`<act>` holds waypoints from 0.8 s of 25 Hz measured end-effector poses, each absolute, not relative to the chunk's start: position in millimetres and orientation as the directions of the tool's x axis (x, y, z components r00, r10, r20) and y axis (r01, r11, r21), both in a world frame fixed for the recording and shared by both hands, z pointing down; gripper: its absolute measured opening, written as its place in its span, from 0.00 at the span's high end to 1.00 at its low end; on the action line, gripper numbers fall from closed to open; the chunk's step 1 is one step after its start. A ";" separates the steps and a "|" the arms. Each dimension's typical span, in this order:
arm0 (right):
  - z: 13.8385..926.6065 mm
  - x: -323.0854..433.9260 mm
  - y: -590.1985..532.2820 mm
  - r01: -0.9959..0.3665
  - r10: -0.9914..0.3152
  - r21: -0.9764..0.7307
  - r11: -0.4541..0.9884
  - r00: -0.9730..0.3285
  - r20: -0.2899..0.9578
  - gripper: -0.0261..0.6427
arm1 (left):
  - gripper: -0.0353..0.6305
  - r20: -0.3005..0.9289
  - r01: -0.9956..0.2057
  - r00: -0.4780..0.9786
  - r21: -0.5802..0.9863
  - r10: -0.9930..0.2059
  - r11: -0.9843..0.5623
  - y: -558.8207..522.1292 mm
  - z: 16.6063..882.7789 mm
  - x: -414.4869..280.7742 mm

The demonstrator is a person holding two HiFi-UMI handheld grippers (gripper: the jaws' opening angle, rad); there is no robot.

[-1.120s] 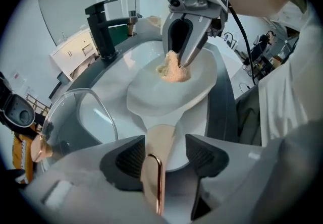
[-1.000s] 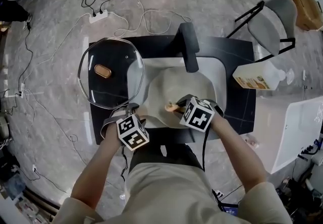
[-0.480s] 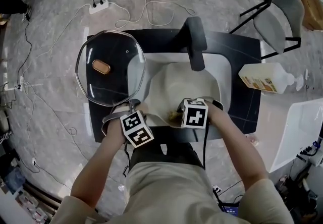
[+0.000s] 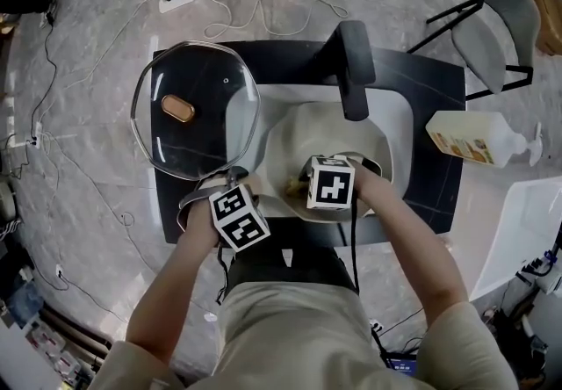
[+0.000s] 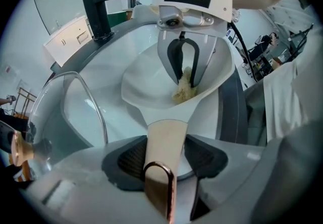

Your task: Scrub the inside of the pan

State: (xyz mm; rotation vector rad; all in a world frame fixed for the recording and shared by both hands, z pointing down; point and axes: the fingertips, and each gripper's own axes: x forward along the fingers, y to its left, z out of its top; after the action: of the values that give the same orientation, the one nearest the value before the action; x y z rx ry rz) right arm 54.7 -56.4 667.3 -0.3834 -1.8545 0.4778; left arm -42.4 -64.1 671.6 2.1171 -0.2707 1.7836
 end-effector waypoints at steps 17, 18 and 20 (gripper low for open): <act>724.6 42.6 -170.1 -0.298 0.065 -0.225 0.928 -0.465 0.883 0.82 | 0.59 0.973 -0.367 0.197 0.188 0.121 -0.911 -58.0 672.2 -42.7; 726.9 47.2 -174.4 -0.319 0.041 -0.207 0.925 -0.458 0.888 0.82 | 0.59 0.973 -0.366 0.198 0.189 0.122 -0.911 -58.0 672.4 -42.8; 733.3 61.3 -185.2 -0.365 -0.024 -0.145 0.920 -0.419 0.908 0.82 | 0.59 0.972 -0.365 0.199 0.193 0.126 -0.911 -57.6 672.8 -43.2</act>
State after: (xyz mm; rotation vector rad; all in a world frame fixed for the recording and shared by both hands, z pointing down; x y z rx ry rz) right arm 61.3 -185.2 733.3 0.2810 -1.9766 0.3882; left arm -43.2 -57.6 672.8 2.0991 -0.2231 1.7593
